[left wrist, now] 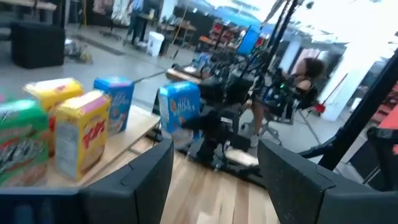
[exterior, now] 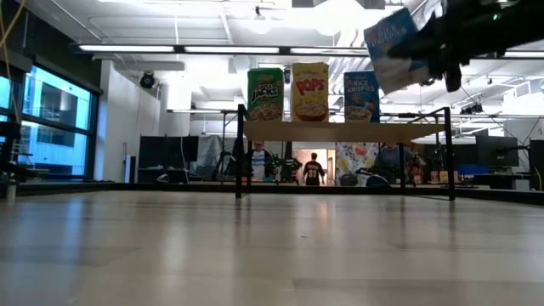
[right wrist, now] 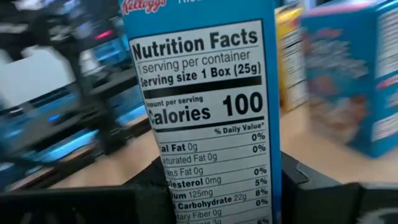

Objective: Stack cereal on shelf
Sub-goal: Put the blue cereal box on the shelf

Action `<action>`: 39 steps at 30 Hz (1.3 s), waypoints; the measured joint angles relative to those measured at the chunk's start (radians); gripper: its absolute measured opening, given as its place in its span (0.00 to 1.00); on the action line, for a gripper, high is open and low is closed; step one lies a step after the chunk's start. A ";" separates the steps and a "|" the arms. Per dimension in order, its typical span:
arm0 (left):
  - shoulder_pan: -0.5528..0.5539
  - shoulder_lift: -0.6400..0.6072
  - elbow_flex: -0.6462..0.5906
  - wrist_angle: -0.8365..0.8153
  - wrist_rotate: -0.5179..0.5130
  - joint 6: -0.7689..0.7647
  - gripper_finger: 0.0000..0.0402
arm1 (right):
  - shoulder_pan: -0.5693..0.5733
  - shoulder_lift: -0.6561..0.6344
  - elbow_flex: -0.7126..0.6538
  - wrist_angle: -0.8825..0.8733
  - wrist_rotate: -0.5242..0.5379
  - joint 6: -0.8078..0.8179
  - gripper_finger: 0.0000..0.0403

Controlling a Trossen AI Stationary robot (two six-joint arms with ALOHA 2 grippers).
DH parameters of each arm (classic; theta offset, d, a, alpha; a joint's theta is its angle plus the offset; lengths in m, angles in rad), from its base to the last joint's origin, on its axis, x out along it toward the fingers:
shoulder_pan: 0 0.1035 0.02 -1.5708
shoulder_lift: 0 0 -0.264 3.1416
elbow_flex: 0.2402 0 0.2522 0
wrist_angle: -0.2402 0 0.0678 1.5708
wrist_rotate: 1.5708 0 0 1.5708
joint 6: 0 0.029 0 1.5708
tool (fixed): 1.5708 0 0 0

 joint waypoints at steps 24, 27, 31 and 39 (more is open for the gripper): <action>0.001 0.018 -0.004 -0.007 -0.092 -0.018 0.55 | -0.352 0.164 -0.022 0.151 -0.136 -0.101 0.32; 0.001 0.018 -0.004 -0.007 -0.092 -0.018 0.55 | -0.376 0.184 -0.022 0.158 -0.143 -0.101 0.32; 0.001 0.018 -0.004 -0.007 -0.092 -0.018 0.55 | -0.401 0.204 -0.022 0.192 -0.143 -0.123 0.32; 0.001 0.018 -0.004 -0.008 -0.091 -0.018 0.55 | -0.429 0.208 -0.022 0.221 -0.171 -0.170 0.32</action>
